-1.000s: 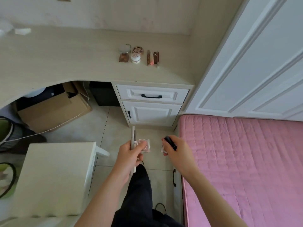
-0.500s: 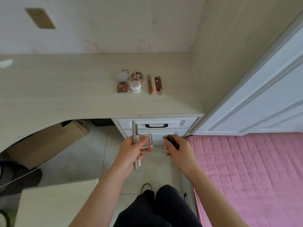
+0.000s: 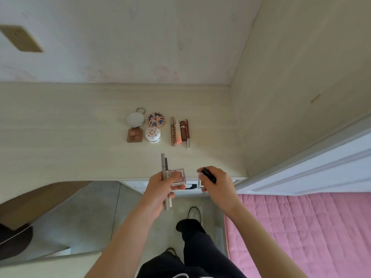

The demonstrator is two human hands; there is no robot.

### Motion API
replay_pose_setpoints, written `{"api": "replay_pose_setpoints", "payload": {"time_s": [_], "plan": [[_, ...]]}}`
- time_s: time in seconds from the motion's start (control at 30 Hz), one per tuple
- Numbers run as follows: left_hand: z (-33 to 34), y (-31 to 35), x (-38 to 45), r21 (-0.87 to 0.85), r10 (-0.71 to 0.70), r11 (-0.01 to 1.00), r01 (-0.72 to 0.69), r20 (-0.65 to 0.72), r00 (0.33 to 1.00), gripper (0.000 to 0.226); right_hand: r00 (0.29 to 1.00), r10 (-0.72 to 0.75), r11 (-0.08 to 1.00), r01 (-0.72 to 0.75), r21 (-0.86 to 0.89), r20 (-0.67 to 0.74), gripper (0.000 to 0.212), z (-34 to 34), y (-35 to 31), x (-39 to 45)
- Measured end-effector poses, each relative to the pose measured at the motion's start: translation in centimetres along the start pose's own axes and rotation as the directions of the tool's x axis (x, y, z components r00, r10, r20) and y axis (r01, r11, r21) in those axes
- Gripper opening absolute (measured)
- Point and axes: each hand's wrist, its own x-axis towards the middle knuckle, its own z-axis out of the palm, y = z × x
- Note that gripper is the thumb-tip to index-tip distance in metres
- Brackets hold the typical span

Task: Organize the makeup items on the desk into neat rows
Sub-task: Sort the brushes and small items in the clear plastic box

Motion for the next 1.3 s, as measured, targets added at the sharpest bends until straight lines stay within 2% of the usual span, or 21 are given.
{"api": "replay_pose_setpoints", "payload": {"time_s": [0.27,0.43,0.73,0.87,1.0,1.3], "plan": [[5.1,3.0,6.3,0.148,0.022,0.989,-0.019,-0.018,1.000,0.012,1.000,-0.004,0.996,0.004,-0.089,-0.002,0.016,-2.9,0.4,8.4],[7.3,4.3,9.3,0.235,0.060,0.971,-0.047,-0.048,0.997,0.008,1.000,0.019,0.996,-0.021,-0.087,-0.020,0.015,-3.4,0.3,12.8],[9.1,6.4,15.2,0.498,0.189,0.859,-0.123,-0.084,0.978,0.006,0.994,0.080,0.982,-0.091,-0.166,-0.072,0.026,-3.4,1.5,17.9],[9.8,7.5,17.7,0.618,0.156,0.785,-0.046,-0.126,0.980,0.014,0.989,0.099,0.981,-0.116,-0.157,-0.112,0.025,-3.5,1.5,19.5],[10.6,8.9,19.8,0.706,0.172,0.707,-0.044,-0.111,0.979,0.016,0.989,0.111,0.983,-0.124,-0.136,-0.095,0.023,-3.5,1.6,21.2],[12.8,10.1,22.7,0.737,0.114,0.676,-0.024,-0.072,0.991,0.013,0.980,0.168,0.971,-0.184,-0.154,-0.110,0.032,-3.3,3.3,20.8]]}}
